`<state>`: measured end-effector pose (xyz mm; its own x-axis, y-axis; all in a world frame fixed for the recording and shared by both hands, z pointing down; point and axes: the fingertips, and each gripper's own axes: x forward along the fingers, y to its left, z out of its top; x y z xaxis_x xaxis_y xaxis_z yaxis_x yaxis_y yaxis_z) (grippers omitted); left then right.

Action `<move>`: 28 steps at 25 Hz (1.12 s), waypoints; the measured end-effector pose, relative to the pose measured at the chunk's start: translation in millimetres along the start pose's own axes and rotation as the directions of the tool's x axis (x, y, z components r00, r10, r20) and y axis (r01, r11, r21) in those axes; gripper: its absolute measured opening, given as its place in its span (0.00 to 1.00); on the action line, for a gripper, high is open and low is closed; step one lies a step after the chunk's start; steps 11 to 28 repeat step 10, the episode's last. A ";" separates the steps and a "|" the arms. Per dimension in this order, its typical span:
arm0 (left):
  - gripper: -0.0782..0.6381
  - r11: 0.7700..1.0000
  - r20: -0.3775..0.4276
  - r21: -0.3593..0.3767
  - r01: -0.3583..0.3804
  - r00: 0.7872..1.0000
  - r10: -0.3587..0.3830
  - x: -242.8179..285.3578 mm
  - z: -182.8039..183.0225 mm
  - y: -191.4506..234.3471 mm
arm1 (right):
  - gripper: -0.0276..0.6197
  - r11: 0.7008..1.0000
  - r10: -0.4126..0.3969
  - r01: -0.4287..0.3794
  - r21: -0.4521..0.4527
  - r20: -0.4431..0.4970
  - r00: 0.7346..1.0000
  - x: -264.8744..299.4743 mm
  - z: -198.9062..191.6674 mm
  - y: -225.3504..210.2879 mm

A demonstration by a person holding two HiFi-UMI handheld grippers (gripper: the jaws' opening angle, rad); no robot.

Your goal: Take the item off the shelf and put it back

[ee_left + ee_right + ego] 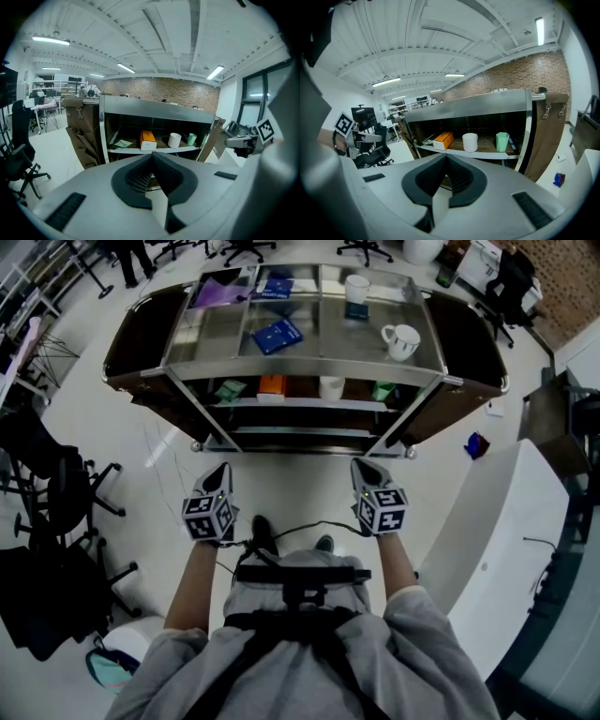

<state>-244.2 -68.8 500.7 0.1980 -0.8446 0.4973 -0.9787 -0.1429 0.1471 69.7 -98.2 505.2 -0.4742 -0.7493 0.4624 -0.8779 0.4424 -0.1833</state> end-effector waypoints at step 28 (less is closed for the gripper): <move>0.12 1.000 -0.005 -0.009 -0.014 1.000 0.014 -6.9 -9.7 0.0 | 0.06 1.000 0.004 -0.004 0.004 -0.011 1.000 -4.5 -10.5 1.2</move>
